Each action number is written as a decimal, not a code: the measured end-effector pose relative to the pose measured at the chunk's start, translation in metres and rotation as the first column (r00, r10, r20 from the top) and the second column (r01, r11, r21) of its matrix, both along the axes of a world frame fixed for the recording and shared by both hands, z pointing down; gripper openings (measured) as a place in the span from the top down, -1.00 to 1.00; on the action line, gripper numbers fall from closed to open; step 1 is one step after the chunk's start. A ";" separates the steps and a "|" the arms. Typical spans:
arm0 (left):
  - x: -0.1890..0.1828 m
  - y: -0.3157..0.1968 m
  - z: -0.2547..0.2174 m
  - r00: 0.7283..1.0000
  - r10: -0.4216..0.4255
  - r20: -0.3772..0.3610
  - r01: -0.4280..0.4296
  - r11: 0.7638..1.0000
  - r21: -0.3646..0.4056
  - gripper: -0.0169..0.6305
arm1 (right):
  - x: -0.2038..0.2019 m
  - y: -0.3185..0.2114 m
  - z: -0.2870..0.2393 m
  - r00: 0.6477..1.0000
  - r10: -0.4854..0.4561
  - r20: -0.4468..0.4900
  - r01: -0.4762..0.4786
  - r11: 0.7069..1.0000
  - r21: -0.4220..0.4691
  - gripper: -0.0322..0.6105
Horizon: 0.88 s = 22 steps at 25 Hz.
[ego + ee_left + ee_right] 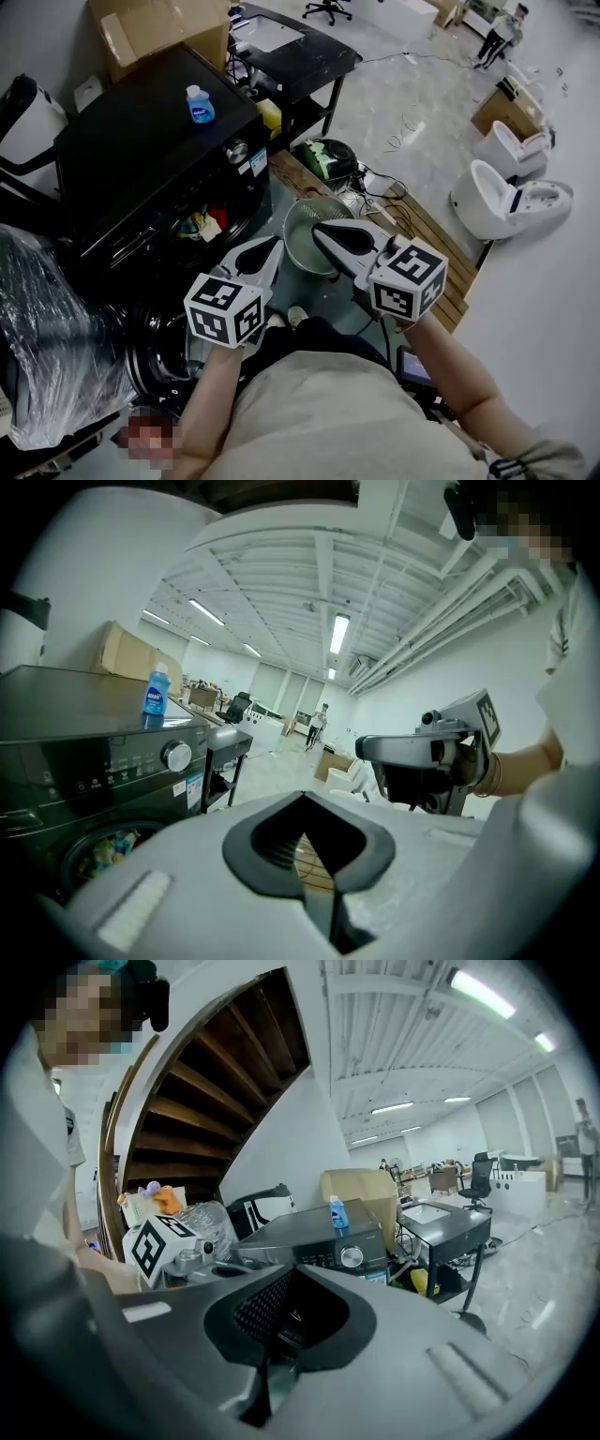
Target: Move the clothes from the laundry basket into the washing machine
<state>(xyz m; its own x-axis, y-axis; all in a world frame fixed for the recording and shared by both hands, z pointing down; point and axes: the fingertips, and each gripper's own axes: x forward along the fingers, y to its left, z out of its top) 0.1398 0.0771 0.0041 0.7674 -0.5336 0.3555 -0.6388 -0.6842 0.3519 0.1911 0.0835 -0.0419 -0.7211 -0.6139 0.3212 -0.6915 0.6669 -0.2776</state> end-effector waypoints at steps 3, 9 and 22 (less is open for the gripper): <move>0.000 0.004 -0.002 1.000 -0.001 0.001 0.001 1.000 0.005 0.62 | -0.001 0.006 0.003 1.000 -0.018 -0.023 0.018 1.000 -0.001 0.81; -0.005 0.013 0.001 1.000 -0.009 0.014 0.009 1.000 -0.007 0.62 | -0.004 0.020 0.013 0.998 -0.051 -0.023 0.050 0.997 -0.057 0.81; -0.007 0.032 0.010 0.999 -0.006 0.046 0.007 1.000 -0.024 0.62 | -0.012 0.031 0.015 0.995 -0.096 0.003 0.096 0.992 -0.081 0.81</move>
<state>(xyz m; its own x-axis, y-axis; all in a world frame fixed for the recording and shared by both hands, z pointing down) 0.1323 0.1095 0.0146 0.7465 -0.5295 0.4029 -0.6590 -0.6716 0.3386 0.1790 0.1149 -0.0274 -0.7752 -0.5138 0.3675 -0.6256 0.7055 -0.3331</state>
